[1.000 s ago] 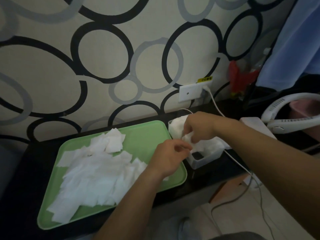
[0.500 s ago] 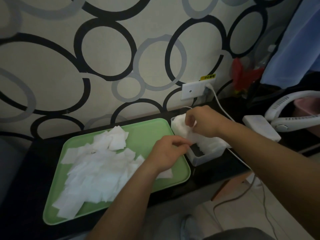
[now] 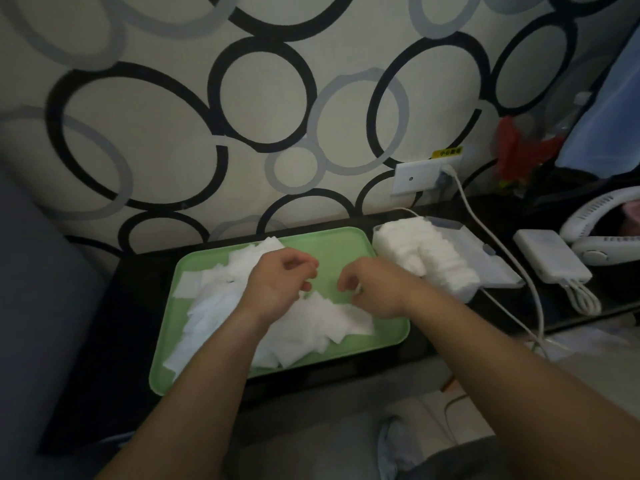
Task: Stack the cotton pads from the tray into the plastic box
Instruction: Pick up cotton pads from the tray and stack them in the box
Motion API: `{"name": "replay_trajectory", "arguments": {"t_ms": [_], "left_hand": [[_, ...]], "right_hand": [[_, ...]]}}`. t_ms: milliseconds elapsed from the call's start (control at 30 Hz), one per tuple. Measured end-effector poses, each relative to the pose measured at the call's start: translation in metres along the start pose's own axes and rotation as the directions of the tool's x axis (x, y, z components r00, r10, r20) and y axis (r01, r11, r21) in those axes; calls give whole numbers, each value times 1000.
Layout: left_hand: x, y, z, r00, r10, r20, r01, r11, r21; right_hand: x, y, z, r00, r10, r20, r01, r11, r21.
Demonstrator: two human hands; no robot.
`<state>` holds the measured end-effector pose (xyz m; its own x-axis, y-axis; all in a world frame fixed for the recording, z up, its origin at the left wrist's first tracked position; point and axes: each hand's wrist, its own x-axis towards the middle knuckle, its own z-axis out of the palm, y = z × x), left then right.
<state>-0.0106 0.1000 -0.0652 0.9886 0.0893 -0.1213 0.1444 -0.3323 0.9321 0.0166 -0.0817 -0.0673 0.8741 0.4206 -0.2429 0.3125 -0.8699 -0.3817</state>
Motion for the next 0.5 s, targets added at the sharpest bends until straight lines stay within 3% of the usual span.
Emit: {"name": "replay_trajectory", "arguments": {"t_ms": [267,500], "left_hand": [[-9,-11,-19,999,28,21,-30,995,90],[-10,-17,-25,998,54,26,-57,988,144]], "right_hand": [[9,-10,30,1000,9,13,-9,999,-39],[7,-14,24,990,-70,-120,75,996,37]]}}
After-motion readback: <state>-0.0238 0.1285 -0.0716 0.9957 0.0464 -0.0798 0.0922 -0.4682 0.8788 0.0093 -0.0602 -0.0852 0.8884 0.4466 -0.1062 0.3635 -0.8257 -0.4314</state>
